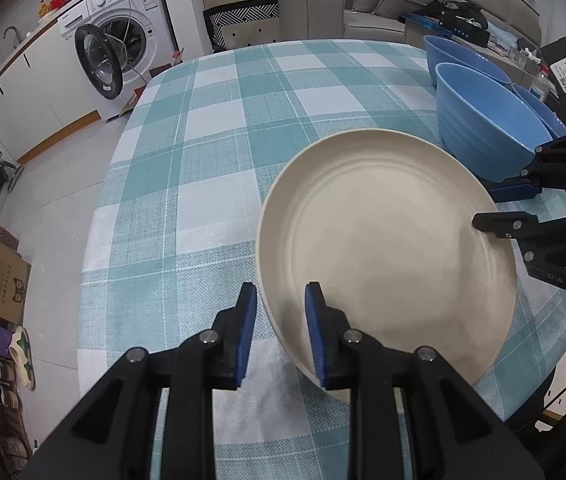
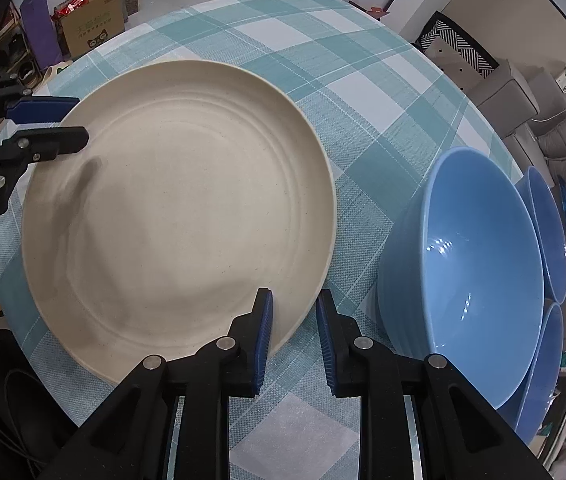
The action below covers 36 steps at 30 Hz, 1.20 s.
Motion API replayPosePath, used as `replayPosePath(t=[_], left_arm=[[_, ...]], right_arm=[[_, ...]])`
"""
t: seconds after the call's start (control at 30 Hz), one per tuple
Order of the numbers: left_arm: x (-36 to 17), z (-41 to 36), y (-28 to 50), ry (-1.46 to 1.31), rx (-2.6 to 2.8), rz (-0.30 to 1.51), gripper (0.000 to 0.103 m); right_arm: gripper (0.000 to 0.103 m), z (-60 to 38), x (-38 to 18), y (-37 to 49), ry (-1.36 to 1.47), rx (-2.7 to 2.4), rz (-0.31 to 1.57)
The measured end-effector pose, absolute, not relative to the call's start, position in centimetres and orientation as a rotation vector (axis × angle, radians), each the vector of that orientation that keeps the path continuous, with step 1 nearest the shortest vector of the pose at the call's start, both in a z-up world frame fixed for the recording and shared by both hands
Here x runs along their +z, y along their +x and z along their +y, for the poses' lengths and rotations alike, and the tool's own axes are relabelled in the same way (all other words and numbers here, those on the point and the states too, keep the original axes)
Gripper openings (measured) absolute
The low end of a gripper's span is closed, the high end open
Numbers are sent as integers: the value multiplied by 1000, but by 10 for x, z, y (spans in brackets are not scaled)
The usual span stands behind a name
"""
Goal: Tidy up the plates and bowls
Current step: 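Lower the smaller cream plate onto the large cream plate with both grippers, then open both grippers to release the smaller cream plate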
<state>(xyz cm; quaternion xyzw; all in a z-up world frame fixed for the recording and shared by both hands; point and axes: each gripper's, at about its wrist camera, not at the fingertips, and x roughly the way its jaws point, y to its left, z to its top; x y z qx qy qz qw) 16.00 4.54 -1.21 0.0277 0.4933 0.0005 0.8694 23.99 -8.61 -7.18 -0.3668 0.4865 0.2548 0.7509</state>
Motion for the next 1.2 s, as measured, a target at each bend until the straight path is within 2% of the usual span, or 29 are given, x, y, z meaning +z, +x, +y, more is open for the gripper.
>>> replayPosePath(t=[0.3, 0.5, 0.77, 0.9, 1.07, 1.2], left_arm=[[-19, 46, 165, 67, 7, 1045, 25], [-20, 43, 166, 85, 6, 1037, 26], [-19, 47, 166, 72, 14, 1034, 31], [-13, 46, 164, 54, -6, 1008, 46], [-6, 42, 164, 49, -30, 989, 47], [0, 42, 163, 36, -39, 969, 52]], right_arm=[[22, -85, -73, 237, -824, 562, 1052], [26, -85, -74, 234, -833, 571, 1046], [48, -88, -70, 228, -767, 630, 1032], [58, -90, -67, 226, -742, 636, 1018], [66, -91, -62, 224, -705, 647, 1000], [77, -93, -57, 222, -671, 659, 981]])
